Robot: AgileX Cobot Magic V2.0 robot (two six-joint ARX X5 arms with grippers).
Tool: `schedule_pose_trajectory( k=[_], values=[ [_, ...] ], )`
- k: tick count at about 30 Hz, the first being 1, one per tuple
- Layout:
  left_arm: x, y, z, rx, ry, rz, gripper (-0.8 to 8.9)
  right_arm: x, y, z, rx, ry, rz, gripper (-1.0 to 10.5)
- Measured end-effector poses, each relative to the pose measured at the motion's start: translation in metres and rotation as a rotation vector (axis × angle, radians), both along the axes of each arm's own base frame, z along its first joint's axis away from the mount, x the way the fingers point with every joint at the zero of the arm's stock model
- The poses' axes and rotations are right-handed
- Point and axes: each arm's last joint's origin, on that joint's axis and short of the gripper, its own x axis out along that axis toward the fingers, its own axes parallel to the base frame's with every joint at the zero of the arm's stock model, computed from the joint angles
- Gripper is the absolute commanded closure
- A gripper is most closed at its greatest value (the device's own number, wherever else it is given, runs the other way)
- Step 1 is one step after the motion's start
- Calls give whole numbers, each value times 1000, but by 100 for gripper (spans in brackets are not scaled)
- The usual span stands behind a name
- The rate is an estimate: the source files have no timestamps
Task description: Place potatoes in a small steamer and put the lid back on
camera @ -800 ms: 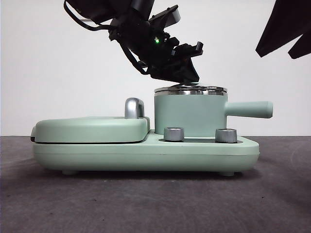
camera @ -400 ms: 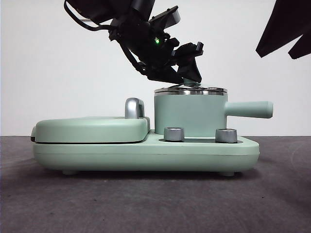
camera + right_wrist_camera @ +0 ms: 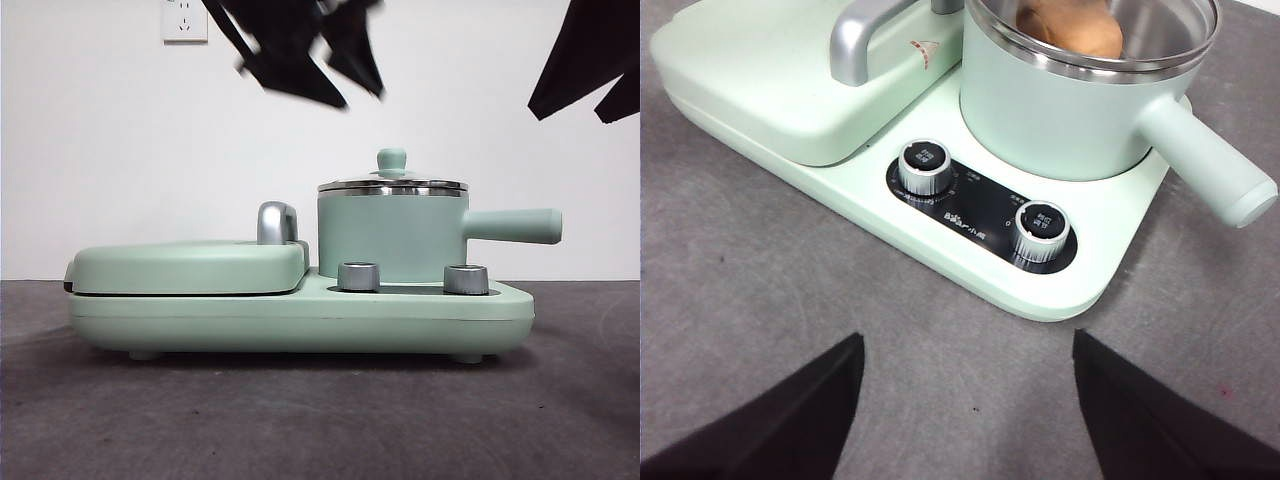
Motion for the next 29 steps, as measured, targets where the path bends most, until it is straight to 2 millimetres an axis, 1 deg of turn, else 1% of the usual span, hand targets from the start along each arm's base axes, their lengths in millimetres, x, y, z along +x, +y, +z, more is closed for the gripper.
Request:
schedule_pose_trajectory(
  k=[2,4,6,9,14,17,20,23,26,29],
  values=[
    [-7,15,11,-10,48,8,547,0,0,0,1,1,2,616],
    [-7,29,15,-37,98,20,547,0,0,0,4,3,8,616],
    [-8,42,16,-57,131,53,547,0,1,1,14,3,24,616],
    [-20,60,13,-67,156,91,547,2,4,3,23,-19,37,616],
    [-59,91,0,-82,172,119,547,11,13,4,56,-31,75,616],
    [-85,110,-15,-101,184,151,547,18,17,3,76,-20,88,616],
    [-115,125,-32,-110,215,160,547,27,20,1,99,-4,98,616],
    [-142,138,-42,-143,222,170,547,35,22,-1,117,14,107,616],
    [-162,149,-48,-179,213,196,547,43,24,-4,125,35,111,616],
    [-177,157,-54,-189,223,227,547,49,25,-5,124,50,105,616]
  ],
)
